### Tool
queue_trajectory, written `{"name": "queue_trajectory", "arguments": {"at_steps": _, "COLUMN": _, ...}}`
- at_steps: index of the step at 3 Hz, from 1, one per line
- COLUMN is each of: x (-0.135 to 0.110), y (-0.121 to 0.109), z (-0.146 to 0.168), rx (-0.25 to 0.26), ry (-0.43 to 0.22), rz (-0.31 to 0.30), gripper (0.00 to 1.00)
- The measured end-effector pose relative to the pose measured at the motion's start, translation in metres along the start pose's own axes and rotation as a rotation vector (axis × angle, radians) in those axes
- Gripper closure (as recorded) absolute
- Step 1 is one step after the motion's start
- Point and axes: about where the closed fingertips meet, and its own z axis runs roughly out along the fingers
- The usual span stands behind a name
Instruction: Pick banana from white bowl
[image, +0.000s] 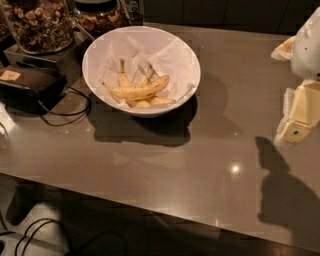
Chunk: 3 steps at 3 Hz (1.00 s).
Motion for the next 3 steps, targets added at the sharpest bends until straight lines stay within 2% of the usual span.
{"name": "queue_trajectory", "arguments": {"at_steps": 1, "x": 0.0, "y": 0.0, "z": 0.0, "rx": 0.0, "ry": 0.0, "rz": 0.0, "gripper": 0.0}}
{"name": "queue_trajectory", "arguments": {"at_steps": 2, "x": -0.019, "y": 0.003, "z": -0.002, "rx": 0.014, "ry": 0.041, "rz": -0.07, "gripper": 0.0}}
{"name": "queue_trajectory", "arguments": {"at_steps": 3, "x": -0.041, "y": -0.002, "z": 0.0, "rx": 0.005, "ry": 0.093, "rz": -0.15, "gripper": 0.0}}
